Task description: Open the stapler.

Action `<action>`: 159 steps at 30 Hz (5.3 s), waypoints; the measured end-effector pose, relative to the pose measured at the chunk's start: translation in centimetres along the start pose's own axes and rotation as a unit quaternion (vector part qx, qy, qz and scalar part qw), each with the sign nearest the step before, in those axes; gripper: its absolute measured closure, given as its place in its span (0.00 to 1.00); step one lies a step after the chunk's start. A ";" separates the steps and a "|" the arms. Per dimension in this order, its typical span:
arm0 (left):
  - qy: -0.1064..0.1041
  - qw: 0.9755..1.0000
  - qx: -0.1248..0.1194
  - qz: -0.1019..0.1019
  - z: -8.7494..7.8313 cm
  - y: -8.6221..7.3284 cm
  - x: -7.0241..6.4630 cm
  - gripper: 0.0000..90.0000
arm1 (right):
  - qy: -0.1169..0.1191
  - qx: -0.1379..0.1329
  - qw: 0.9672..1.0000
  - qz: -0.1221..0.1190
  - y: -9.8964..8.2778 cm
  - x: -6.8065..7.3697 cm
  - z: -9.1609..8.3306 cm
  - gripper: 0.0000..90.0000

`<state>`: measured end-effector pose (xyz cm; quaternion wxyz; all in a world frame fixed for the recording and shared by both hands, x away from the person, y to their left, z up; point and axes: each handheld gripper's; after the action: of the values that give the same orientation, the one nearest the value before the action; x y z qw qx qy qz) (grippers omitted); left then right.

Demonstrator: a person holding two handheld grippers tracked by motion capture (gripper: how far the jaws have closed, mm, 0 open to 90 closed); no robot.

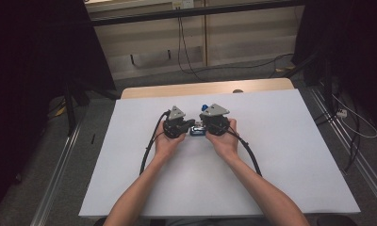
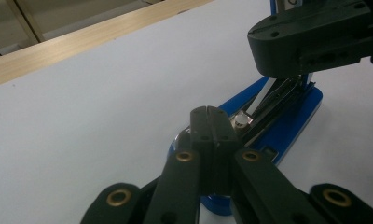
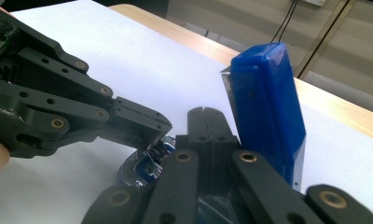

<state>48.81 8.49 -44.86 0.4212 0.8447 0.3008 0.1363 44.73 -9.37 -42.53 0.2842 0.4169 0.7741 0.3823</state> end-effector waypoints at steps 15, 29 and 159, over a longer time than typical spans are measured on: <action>-0.002 1.000 -0.005 -0.001 0.0 -0.1 0.1 1.00 | -0.015 -0.009 1.000 0.018 -0.2 -1.5 -0.9 1.00; -0.001 1.000 -0.006 0.001 0.0 -0.1 0.0 1.00 | -0.025 -0.013 0.999 0.025 -0.4 -2.3 -1.4 1.00; 0.026 0.996 -0.052 -0.060 -2.8 0.3 -0.7 0.35 | 0.003 -0.011 0.997 0.070 -6.1 -10.2 -6.4 0.63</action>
<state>47.03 9.75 -42.89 0.4639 0.7982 0.3547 0.1480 42.20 -22.64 -42.87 0.2591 0.4657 0.7397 0.4110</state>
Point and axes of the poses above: each handheld gripper's, and its own axes: z roughly forward along the jaws, y roughly out of its top, x roughly to its left, and after that the axes turned 6 degrees about x, right-handed
